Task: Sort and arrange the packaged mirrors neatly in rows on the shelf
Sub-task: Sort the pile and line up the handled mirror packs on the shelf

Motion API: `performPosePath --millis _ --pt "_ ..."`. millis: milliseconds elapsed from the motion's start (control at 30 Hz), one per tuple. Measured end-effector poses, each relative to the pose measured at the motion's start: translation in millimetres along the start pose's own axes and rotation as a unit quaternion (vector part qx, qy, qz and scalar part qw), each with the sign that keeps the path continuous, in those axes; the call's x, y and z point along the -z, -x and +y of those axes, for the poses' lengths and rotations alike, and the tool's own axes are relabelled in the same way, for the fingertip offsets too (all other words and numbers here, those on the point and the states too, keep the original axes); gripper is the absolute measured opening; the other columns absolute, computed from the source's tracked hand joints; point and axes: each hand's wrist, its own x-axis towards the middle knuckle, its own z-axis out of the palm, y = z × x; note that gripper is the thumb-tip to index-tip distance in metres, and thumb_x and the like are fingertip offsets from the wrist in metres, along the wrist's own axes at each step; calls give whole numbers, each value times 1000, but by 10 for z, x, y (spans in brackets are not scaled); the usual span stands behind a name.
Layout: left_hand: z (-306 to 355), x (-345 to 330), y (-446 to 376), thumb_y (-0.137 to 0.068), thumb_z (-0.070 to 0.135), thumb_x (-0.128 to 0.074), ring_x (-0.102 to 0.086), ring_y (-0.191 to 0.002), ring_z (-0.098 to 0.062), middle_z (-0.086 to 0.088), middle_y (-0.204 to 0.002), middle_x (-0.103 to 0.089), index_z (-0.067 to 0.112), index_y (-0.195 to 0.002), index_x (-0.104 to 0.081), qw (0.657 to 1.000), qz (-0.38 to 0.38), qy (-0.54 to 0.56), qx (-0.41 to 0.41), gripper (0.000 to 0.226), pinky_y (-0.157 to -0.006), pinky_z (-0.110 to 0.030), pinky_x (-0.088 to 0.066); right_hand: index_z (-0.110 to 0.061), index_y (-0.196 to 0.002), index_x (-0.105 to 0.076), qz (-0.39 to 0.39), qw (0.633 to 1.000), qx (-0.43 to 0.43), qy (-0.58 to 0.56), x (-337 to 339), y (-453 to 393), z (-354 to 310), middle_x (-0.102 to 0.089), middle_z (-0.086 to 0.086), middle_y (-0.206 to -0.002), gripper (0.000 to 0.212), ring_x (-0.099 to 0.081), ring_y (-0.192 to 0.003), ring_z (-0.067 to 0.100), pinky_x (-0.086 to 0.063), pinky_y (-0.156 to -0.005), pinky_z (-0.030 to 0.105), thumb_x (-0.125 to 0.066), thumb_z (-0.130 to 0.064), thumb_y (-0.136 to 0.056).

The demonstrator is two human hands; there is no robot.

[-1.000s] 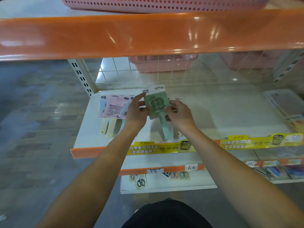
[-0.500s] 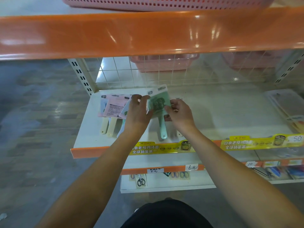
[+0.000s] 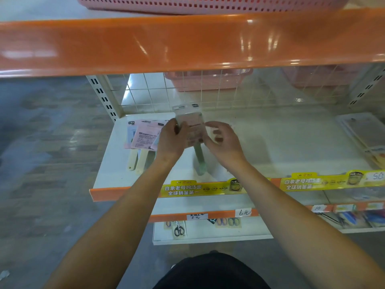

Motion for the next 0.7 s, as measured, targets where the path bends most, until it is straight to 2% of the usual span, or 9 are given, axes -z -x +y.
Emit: performPosePath --millis 67,133,233,367,433,533,600,700 --pt "29 -16 31 -95 22 -50 -63 -76 -11 4 -84 -64 13 -110 -56 1000 -22 17 -3 19 -65 -23 -50 -30 -122 -57 -4 1000 -16 -10 15 -25 -25 -55 -12 -120 38 -62 -92 6 -47 -70 7 -68 -21 -87" --pt "26 -28 32 -95 22 -50 -65 -86 -16 2 -94 -66 14 -117 -56 999 -26 22 -5 24 -73 -31 -53 -27 -123 -56 -13 1000 -12 -20 27 -15 -56 -57 -18 -111 40 -64 -80 6 -46 -63 7 -67 -14 -87" --pt "7 -43 9 -96 23 -49 -60 -79 -12 0 -97 -64 12 -117 -59 998 -15 -47 -35 26 -63 -25 -50 -26 -121 -57 2 1000 -20 -22 49 -20 -53 -56 -21 -104 40 -64 -73 9 -48 -57 12 -67 -8 -86" --pt "-23 -46 1 -95 25 -52 -55 -71 -11 -1 -92 -64 11 -120 -59 996 -3 -75 -50 29 -61 -31 -51 -27 -121 -57 11 1000 -21 -11 44 -24 9 -60 -10 -113 45 -67 -76 14 -58 -65 30 -66 -5 -84" --pt "-30 -59 2 -95 25 -53 -56 -71 -11 -1 -92 -64 11 -121 -59 995 -1 -83 -52 30 -61 -29 -49 -28 -122 -57 14 1000 -20 -12 48 -21 19 -61 -8 -114 45 -67 -78 13 -59 -69 37 -66 -5 -84" --pt "-26 -58 21 -93 27 -57 -55 -68 -3 0 -97 -62 15 -123 -58 995 12 -79 -53 32 -60 -24 -47 -29 -125 -53 24 998 -47 -27 41 -43 40 -61 -11 -107 49 -68 -81 16 -59 -70 39 -70 -10 -84" --pt "-37 -58 25 -89 28 -63 -58 -74 -4 -1 -106 -58 18 -126 -55 996 21 -73 -47 39 -66 -25 -49 -27 -128 -51 48 993 -82 -63 38 -59 34 -62 -8 -104 52 -68 -86 20 -59 -72 40 -74 -17 -82" --pt "-23 -87 39 -92 35 -60 -63 -88 -14 -3 -111 -63 19 -122 -62 995 -10 -92 -44 34 -78 -27 -51 -23 -109 -62 54 994 -76 -57 15 -64 -23 -67 -7 -94 27 -68 -81 15 -58 -68 37 -73 -21 -84"
